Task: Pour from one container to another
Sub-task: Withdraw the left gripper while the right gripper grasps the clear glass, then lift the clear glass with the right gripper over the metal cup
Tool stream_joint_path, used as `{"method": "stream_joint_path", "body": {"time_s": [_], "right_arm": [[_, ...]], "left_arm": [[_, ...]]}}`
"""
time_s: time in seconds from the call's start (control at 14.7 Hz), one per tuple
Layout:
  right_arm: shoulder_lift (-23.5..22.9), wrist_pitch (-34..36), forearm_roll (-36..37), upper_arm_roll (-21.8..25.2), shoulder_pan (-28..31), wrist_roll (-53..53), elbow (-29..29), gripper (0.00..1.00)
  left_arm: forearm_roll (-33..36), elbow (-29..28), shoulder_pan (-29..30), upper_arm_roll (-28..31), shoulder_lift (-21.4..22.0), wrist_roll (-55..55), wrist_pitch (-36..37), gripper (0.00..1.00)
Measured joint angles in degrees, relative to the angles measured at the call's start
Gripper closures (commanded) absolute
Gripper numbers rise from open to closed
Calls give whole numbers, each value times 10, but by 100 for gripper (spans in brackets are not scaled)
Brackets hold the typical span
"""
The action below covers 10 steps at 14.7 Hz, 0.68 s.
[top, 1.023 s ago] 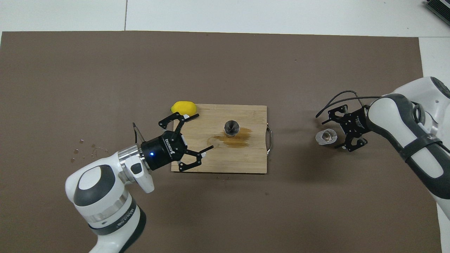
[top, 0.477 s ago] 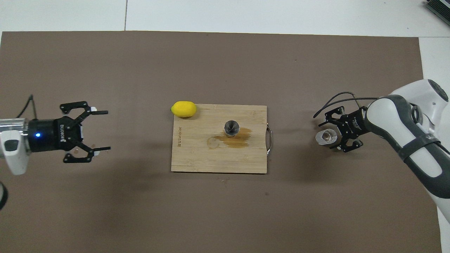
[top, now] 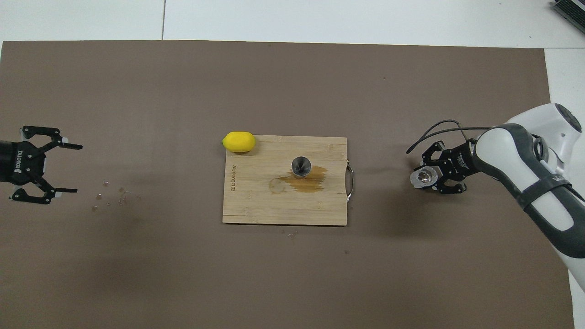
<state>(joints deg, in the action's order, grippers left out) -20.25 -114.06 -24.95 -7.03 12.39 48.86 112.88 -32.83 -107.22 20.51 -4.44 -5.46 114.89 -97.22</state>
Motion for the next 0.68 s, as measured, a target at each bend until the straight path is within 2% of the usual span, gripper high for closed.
{"method": "stream_joint_path", "body": {"time_s": [0.07, 0.2, 0.48, 0.68], "right_arm": [[0, 0, 0, 0, 0, 3, 0, 94], [1, -1, -1, 0, 0, 16, -1, 100], [17, -9, -3, -4, -10, 83, -6, 100], [38, -10, -5, -5, -45, 157, -13, 100]], "left_arm": [[26, 18, -1, -1, -9, -48, 0, 0], [97, 47, -7, -2, -21, -119, -1, 0], [192, 65, -16, -4, -22, -267, -1, 0], [224, 63, -16, -4, -22, -374, -1, 0]]}}
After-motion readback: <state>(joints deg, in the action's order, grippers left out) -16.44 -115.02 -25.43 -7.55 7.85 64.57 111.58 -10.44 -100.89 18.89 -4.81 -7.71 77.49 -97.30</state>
